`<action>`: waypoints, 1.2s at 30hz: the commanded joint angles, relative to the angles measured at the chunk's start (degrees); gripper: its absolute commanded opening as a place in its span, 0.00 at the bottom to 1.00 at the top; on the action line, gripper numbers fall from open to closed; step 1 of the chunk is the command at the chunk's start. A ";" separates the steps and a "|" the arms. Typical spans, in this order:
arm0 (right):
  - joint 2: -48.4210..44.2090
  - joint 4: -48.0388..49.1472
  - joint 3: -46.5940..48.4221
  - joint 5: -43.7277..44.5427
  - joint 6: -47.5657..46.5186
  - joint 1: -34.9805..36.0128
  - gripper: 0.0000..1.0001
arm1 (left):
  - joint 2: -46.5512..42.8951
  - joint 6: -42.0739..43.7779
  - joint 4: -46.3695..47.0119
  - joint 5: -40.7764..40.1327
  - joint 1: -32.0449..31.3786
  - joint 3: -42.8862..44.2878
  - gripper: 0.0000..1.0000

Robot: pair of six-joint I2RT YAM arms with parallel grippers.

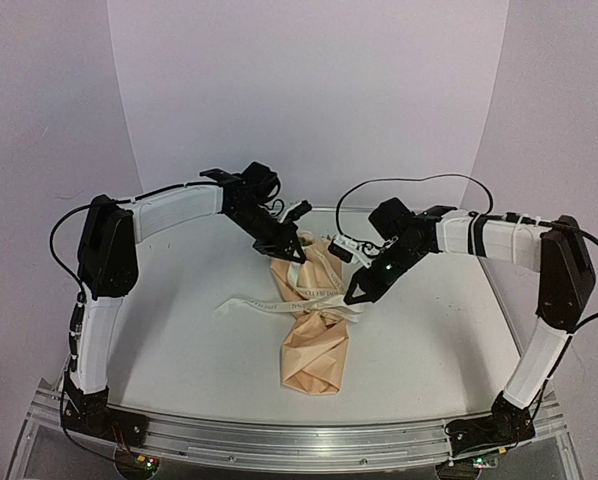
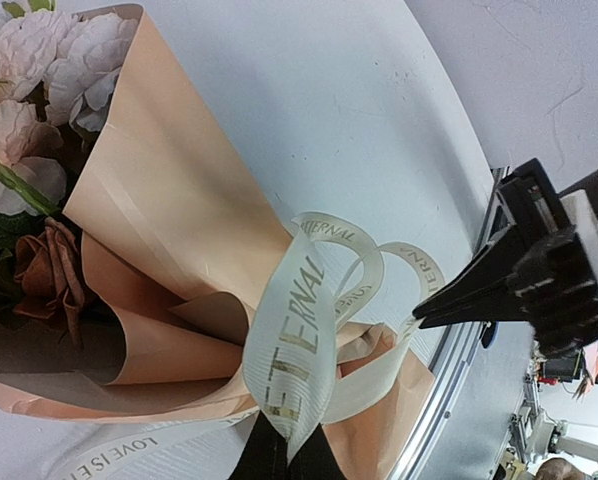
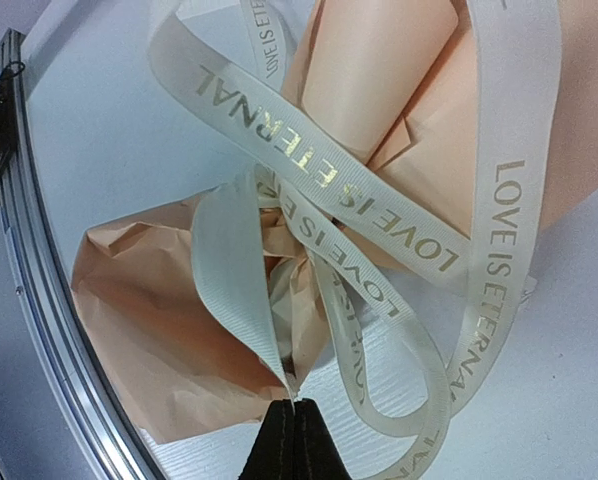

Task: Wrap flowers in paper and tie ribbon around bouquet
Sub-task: Adjust the half-tied ribbon on the folded bouquet.

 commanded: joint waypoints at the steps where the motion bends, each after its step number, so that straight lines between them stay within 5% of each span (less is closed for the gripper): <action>1: -2.51 -3.35 1.46 7.84 -1.31 0.30 0.00 | -5.78 1.20 -3.00 2.51 0.47 -1.77 0.00; 7: -0.40 -3.29 2.89 12.74 -0.18 0.25 0.00 | -9.94 1.57 -4.90 5.52 0.47 -5.47 0.00; 24: 6.67 1.01 6.70 17.02 3.73 0.24 0.00 | -14.47 0.11 0.13 30.93 -2.41 -8.69 0.00; 36: 9.27 2.87 7.78 15.73 4.85 0.27 0.00 | -15.97 -24.95 32.08 40.25 -6.27 -14.58 0.03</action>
